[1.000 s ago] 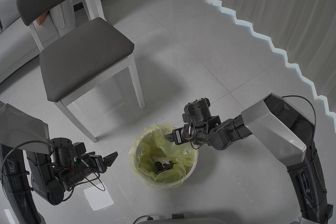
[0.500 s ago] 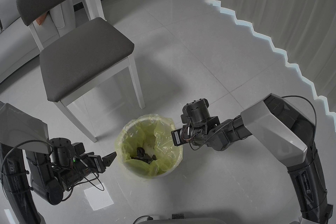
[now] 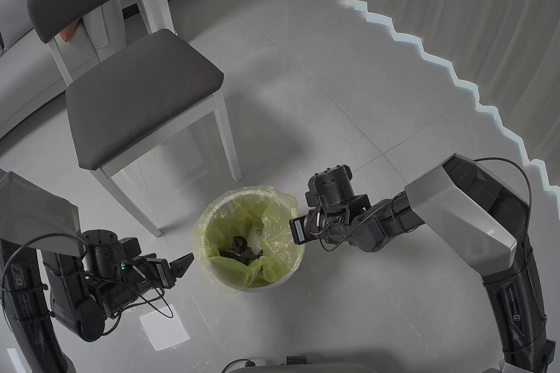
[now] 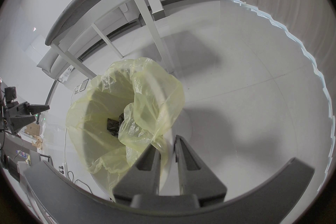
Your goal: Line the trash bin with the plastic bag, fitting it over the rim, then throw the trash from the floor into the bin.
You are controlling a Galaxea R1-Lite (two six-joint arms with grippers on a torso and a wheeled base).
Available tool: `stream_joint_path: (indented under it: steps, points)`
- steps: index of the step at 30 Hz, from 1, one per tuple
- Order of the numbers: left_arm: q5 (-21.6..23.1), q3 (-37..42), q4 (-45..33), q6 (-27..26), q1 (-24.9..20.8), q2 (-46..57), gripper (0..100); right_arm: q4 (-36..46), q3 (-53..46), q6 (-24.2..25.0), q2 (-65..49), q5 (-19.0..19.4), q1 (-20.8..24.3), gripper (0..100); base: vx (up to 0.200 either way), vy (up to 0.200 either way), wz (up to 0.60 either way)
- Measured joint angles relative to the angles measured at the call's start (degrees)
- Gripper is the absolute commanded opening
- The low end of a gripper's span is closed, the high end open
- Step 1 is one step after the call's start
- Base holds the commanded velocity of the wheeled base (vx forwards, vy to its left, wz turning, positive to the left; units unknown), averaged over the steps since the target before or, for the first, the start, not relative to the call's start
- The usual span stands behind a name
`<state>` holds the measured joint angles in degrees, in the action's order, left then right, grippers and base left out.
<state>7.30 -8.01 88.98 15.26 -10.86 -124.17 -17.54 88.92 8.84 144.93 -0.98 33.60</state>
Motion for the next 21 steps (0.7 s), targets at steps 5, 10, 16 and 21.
stream_joint_path:
  steps: [5, 10, 16, 21]
  points:
    - [0.0, 0.0, 0.0, 0.0, 0.0, 0.0, 100, 0.0, 0.0, -0.2, 0.4, 0.0, -0.4, 100, 0.000, 0.000, 0.00]
    - [0.0, -0.1, 0.0, 0.0, 0.1, 0.0, 100, 0.0, 0.2, -0.3, 0.7, 0.0, -1.1, 100, 0.000, 0.000, 0.00]
    - [0.1, -0.1, 0.0, 0.0, 0.5, 0.1, 100, 0.0, 0.4, -0.7, 0.7, -0.1, -1.6, 100, 0.000, 0.000, 0.00]
    - [0.0, -0.1, 0.0, 0.0, 0.5, 0.1, 100, 0.0, 0.5, -2.4, 0.4, -0.5, -1.9, 100, 0.000, 0.000, 0.00]
